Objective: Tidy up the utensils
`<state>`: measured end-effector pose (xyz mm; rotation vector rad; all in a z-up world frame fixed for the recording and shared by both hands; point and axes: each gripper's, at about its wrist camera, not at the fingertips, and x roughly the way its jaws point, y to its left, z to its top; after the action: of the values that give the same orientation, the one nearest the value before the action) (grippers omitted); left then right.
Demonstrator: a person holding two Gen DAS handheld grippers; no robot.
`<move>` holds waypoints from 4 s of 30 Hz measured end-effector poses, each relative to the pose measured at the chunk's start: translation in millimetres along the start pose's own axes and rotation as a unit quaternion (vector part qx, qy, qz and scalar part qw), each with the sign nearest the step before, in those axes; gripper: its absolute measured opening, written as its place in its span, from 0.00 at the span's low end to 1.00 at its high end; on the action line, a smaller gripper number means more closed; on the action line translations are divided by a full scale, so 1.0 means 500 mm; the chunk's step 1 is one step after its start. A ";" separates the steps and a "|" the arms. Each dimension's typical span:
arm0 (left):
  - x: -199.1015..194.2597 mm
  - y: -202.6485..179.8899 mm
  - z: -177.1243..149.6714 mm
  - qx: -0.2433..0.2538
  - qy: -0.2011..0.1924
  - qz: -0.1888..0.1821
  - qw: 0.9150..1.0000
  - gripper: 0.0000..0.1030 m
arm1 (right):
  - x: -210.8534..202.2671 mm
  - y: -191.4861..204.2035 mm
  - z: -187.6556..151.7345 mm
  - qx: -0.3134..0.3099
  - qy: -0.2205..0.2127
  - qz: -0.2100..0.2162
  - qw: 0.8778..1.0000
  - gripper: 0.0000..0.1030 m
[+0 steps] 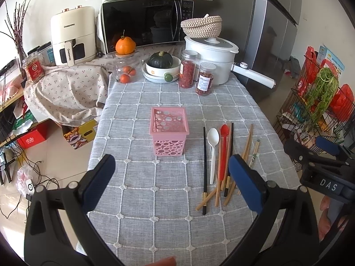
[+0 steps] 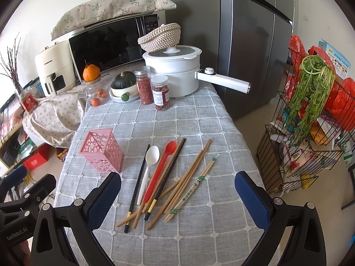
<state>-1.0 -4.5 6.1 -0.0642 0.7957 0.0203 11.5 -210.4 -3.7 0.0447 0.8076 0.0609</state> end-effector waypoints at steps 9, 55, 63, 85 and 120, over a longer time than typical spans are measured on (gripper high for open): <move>0.006 0.005 0.001 -0.004 0.004 0.008 1.000 0.99 | 0.008 0.000 -0.003 0.000 0.008 -0.001 1.000 1.00; -0.001 -0.007 -0.001 0.018 -0.021 0.017 0.999 0.99 | 0.020 -0.011 -0.005 0.011 0.023 -0.004 1.000 1.00; 0.002 -0.016 -0.001 0.026 -0.028 0.020 0.999 0.99 | 0.026 -0.014 -0.005 0.016 0.028 -0.006 0.999 1.00; 0.197 -0.175 0.054 0.120 0.129 -0.090 0.980 0.99 | 0.173 -0.217 0.033 0.130 0.144 -0.006 0.981 1.00; 0.509 -0.288 0.068 0.085 0.285 -0.069 0.952 0.09 | 0.273 -0.303 0.017 0.141 0.205 -0.010 0.969 0.89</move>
<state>207.6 -147.3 -144.7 0.0410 1.3659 -0.2084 117.3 -351.9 -106.0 0.3012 1.2262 -0.0675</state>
